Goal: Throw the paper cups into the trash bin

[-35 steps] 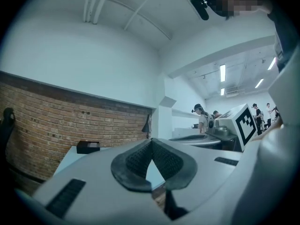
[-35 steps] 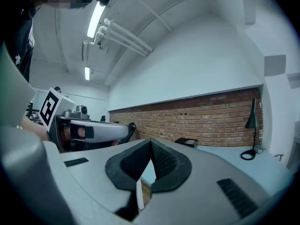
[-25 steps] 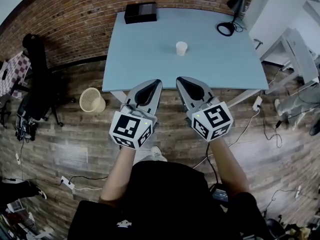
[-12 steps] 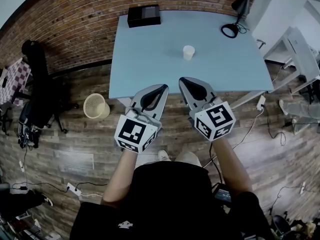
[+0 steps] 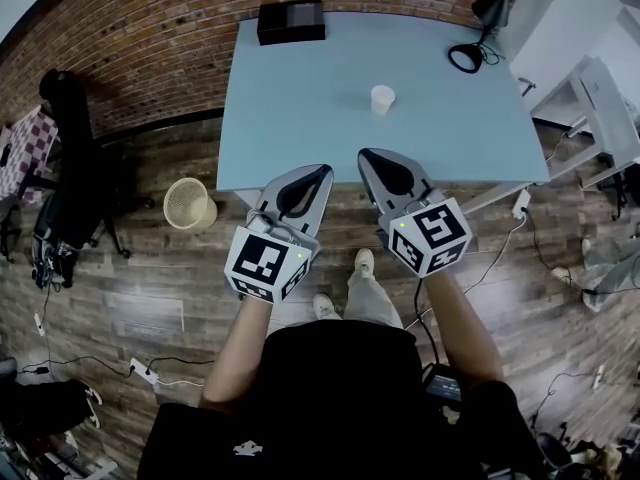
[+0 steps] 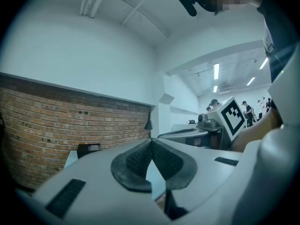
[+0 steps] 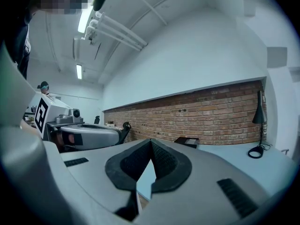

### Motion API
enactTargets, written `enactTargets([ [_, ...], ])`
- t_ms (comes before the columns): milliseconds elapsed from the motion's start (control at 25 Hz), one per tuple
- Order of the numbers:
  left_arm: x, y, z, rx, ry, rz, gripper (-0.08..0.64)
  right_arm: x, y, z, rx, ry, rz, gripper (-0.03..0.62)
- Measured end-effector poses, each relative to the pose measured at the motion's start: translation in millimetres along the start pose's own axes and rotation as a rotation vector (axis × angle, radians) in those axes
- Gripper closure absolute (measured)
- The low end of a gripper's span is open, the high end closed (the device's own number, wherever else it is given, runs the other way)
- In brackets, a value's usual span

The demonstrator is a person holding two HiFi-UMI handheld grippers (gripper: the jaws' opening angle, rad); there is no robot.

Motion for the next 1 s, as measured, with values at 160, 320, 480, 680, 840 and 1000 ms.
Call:
enactTargets([
  [160, -2, 5, -12, 0.014, 0.012, 0.005, 0.56, -1, -12, -8, 0.013, 0.007, 0.001, 0.589],
  [320, -1, 13, -25, 0.031, 0.016, 0.0, 0.56, 2, -27, -20, 0.034, 0.005, 0.004, 0.589],
  [480, 3, 22, -46, 0.05, 0.015, 0.004, 0.56, 7, -47, -32, 0.052, 0.003, 0.005, 0.589],
  [680, -1, 36, -70, 0.075, 0.036, 0.009, 0.56, 5, -72, -52, 0.072, 0.022, 0.011, 0.589],
  [840, -3, 43, -91, 0.094, 0.049, 0.012, 0.56, 1, -97, -65, 0.088, 0.037, 0.0, 0.589],
  [1000, -6, 53, -109, 0.115, 0.057, 0.023, 0.56, -7, -116, -81, 0.108, 0.06, -0.005, 0.589],
])
Point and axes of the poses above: the fingertips, and each gripper's own axes: z backward along the fingers, y to its left, x out of its top, the point moved 5 cm from there along z, backward along the fingers
